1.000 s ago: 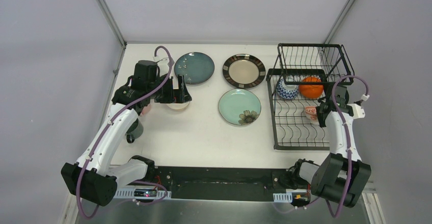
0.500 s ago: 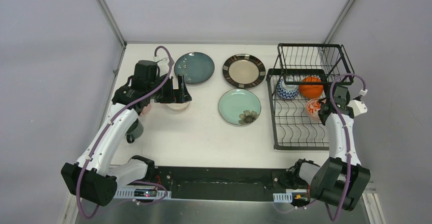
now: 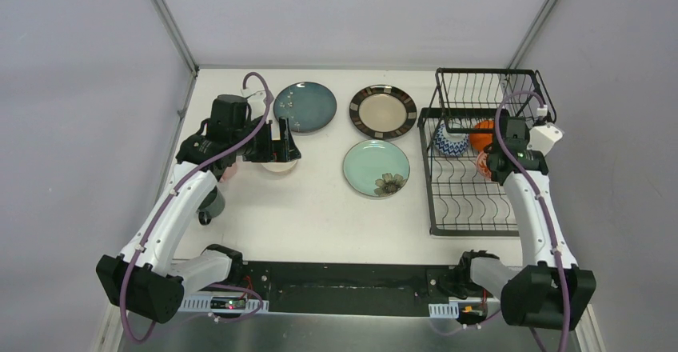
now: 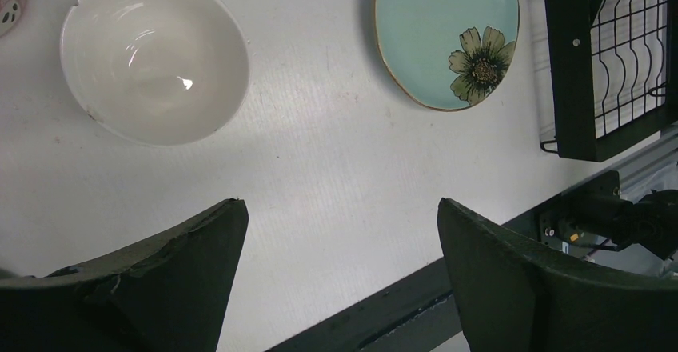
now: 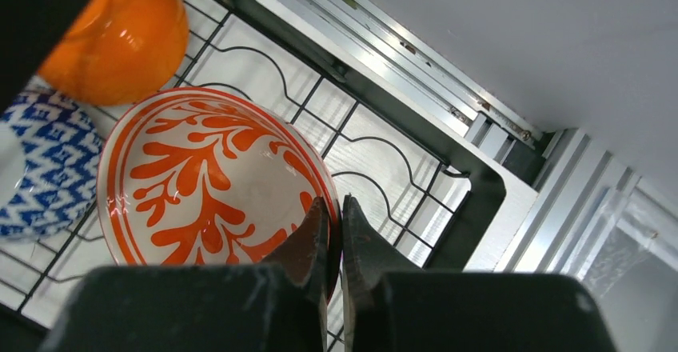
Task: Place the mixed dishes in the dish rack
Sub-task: Pick up the bowl from the dish rack, then turn the bowl upside down on the dish rack.
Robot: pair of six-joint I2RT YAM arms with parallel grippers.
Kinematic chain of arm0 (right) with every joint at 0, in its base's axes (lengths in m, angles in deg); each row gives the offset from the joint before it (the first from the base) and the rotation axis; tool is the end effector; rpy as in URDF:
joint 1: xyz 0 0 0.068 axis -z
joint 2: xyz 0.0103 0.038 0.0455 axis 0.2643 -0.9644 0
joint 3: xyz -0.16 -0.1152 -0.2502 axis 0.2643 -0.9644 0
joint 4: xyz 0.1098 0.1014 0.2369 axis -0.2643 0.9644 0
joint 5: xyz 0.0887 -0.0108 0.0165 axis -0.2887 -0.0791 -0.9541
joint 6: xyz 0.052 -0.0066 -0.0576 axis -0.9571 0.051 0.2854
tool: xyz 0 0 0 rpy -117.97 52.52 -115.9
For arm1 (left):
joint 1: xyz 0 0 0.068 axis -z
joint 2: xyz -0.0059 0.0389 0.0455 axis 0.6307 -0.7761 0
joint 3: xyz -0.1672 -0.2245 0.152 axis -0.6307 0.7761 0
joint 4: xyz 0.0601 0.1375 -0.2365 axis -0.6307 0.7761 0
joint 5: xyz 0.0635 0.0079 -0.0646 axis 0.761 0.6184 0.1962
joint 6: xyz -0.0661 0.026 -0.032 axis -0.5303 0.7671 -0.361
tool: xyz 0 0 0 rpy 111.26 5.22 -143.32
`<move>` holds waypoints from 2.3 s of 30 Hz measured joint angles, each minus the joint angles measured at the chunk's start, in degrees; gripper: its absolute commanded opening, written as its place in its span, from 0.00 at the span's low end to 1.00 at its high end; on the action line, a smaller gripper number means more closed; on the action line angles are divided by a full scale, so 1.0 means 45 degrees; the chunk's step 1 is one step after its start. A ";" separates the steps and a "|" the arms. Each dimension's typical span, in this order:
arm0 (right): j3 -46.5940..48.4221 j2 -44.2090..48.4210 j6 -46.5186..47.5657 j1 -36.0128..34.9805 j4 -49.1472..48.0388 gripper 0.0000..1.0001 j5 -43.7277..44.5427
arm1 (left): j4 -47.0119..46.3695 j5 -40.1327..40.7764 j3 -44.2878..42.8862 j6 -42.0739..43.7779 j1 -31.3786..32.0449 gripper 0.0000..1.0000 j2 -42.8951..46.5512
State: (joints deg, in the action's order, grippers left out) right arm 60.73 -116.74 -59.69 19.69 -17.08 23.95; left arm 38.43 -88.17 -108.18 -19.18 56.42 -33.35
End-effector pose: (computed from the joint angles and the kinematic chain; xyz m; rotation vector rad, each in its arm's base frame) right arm 0.2149 -0.0606 0.3105 0.9613 2.1367 -0.6969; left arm 0.2235 -0.0933 0.3646 0.2760 2.3308 -0.6616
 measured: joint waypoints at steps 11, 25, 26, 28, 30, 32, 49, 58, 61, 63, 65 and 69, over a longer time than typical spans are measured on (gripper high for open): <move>0.0544 0.2142 -0.0321 -0.2302 0.2234 0.00 -0.0228 | -0.0121 -0.0617 0.0078 -0.0321 0.0068 0.85 -0.0282; 0.0525 0.2365 -0.3667 -0.8835 0.2045 0.00 -0.3959 | -0.0155 -0.2623 0.0063 -0.1224 0.0078 0.87 -0.0928; 0.0529 0.2059 -0.3852 -0.9471 0.1744 0.00 -0.3988 | -0.0151 -0.2744 0.0058 -0.1311 0.0078 0.87 -0.0928; 0.0568 0.1336 -0.4124 -1.0661 0.1141 0.00 -0.3949 | -0.0146 -0.3016 0.0058 -0.1433 0.0083 0.88 -0.0928; 0.0699 0.0641 -0.4240 -1.1550 0.0627 0.00 -0.3871 | -0.0141 -0.3191 0.0058 -0.1559 0.0083 0.89 -0.0928; 0.0879 -0.0053 -0.4235 -1.2322 -0.0131 0.00 -0.3730 | -0.0141 -0.3371 0.0058 -0.1647 0.0078 0.89 -0.0928; 0.2152 -0.3104 -0.4167 -1.3940 -0.4172 0.00 -0.3269 | -0.0709 -0.4634 0.0121 -0.2535 0.0083 0.83 -0.2064; 0.2560 -0.4036 -0.3104 -1.4110 -0.5241 0.00 -0.3366 | -0.0889 -0.4143 0.0447 -0.2618 0.0087 0.29 -0.2793; 0.2521 -0.4279 -0.2195 -1.4120 -0.5654 0.05 -0.3716 | -0.0743 -0.4007 0.0447 -0.2535 0.0199 0.06 -0.2997; 0.2433 -0.4308 -0.1753 -1.4105 -0.6047 0.13 -0.3881 | -0.0563 -0.3847 0.0447 -0.2375 0.0311 0.00 -0.3099; 0.2351 -0.4308 -0.1438 -1.4105 -0.6518 0.35 -0.4002 | -0.0423 -0.3536 0.0447 -0.2341 0.0330 0.00 -0.3249; 0.2123 -0.4265 -0.0976 -1.4100 -0.7412 0.56 -0.4857 | -0.0393 -0.3152 0.0447 -0.2249 0.0287 0.00 -0.3473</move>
State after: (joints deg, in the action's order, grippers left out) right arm 70.29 -135.93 -64.08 -43.76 -50.44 2.09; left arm 36.66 -102.35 -106.17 -29.29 57.71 -48.98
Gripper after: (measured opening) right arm 0.452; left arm 0.066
